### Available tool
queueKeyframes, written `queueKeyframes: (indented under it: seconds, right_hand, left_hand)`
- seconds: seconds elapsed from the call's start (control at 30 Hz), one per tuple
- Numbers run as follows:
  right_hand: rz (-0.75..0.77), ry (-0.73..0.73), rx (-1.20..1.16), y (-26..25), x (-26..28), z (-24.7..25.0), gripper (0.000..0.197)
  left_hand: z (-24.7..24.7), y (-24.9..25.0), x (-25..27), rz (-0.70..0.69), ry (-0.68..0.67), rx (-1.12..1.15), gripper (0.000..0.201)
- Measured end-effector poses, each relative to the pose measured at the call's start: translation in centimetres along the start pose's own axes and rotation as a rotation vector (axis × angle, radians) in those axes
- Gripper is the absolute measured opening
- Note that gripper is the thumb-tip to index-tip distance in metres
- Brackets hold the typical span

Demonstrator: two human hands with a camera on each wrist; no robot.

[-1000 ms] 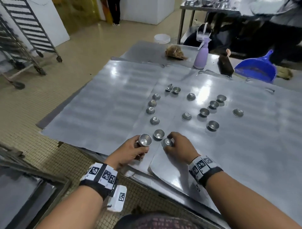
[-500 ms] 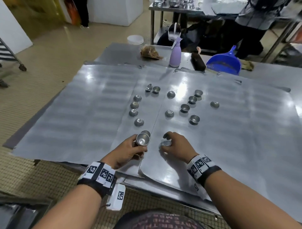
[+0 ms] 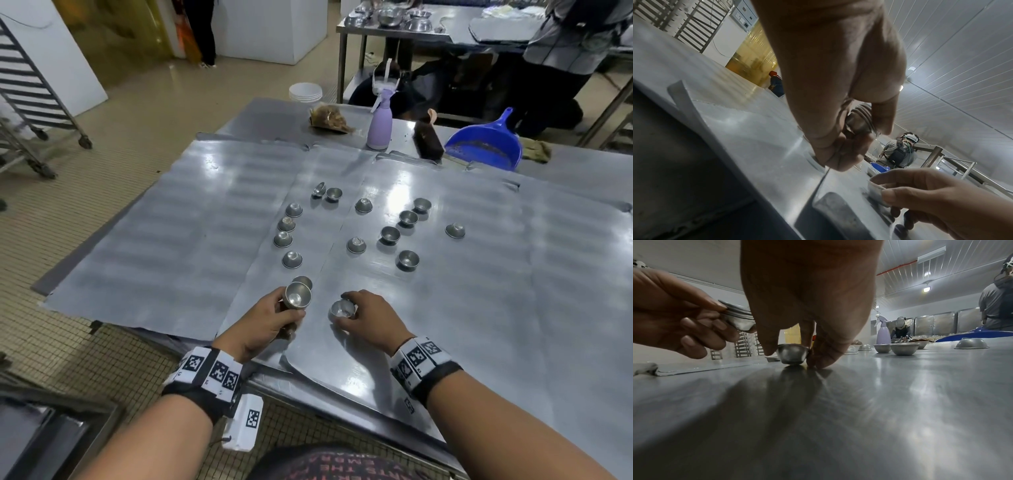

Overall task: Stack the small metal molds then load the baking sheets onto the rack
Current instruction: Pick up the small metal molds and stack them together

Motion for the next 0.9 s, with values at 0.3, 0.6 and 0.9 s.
queueKeyframes:
  seconds: [0.3,0.6,0.9]
  right_hand:
    - [0.01,0.065,-0.112,-1.0,0.4,1.1,0.049]
    - [0.16,0.04,-0.354,-7.3,-1.0,3.6,0.059]
    - [0.166,-0.031,-0.375,-7.3,-0.9,2.8,0.055]
  left_hand:
    - [-1.0,0.3,0.5,-0.017,0.007,-0.065,0.025]
    - [-1.9,1.3,0.8,-0.049,-0.04,-0.129,0.029]
    - [-1.7,1.6,0.9,-0.07,-0.052,-0.105,0.039]
Point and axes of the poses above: each hand's wrist, its own x-axis away from the middle knuckle, its own z-axis out of the back of the hand, y = z × x, the point moved 6 cm from there along -x, towards the middle knuckle, and after that the axes turned 7 degrees about z, right-handed, at the moved point
